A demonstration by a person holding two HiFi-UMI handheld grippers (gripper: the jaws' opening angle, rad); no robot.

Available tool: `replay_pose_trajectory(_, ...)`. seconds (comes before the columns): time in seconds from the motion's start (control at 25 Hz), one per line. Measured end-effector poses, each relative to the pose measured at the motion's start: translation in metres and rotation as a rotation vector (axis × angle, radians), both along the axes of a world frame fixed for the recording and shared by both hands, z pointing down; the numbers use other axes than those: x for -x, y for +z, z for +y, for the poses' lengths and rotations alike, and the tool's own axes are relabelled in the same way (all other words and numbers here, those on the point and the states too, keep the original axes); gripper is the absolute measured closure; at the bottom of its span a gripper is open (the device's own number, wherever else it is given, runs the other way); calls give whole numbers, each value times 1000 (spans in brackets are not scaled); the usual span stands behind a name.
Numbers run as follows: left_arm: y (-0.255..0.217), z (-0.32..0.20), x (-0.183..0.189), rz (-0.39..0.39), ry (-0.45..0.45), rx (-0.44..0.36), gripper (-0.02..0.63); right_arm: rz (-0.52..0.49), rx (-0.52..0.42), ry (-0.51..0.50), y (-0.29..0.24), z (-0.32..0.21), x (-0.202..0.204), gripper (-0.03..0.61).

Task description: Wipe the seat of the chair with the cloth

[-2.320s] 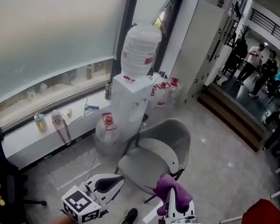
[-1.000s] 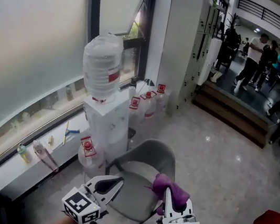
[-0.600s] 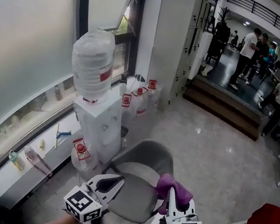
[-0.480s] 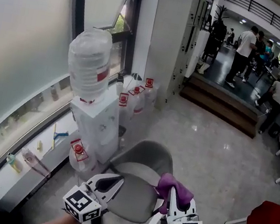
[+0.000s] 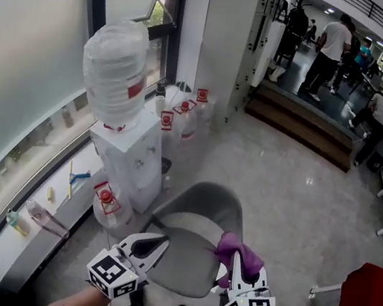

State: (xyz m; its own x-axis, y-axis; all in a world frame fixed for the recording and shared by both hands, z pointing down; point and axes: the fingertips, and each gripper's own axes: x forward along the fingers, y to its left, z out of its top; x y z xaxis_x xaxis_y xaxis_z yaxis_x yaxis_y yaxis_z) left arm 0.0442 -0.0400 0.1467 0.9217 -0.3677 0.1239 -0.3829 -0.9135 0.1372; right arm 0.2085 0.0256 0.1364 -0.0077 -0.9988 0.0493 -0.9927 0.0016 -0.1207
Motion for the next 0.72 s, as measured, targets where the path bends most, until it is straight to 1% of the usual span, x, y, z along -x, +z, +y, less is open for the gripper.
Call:
replay_pose_trajectory(0.2, 23, -7, 3, -12, 12, 31, 611, -8, 41, 8, 29, -8, 0, 552)
replay_pose_trajectory(0.36, 48, -12, 2, -28, 27, 56, 611, -13, 96, 22, 66, -15, -2, 554)
replay_pose_trajectory(0.72, 125, -31, 1, -95, 23, 117, 611, -40, 219, 66, 159, -29, -10, 554)
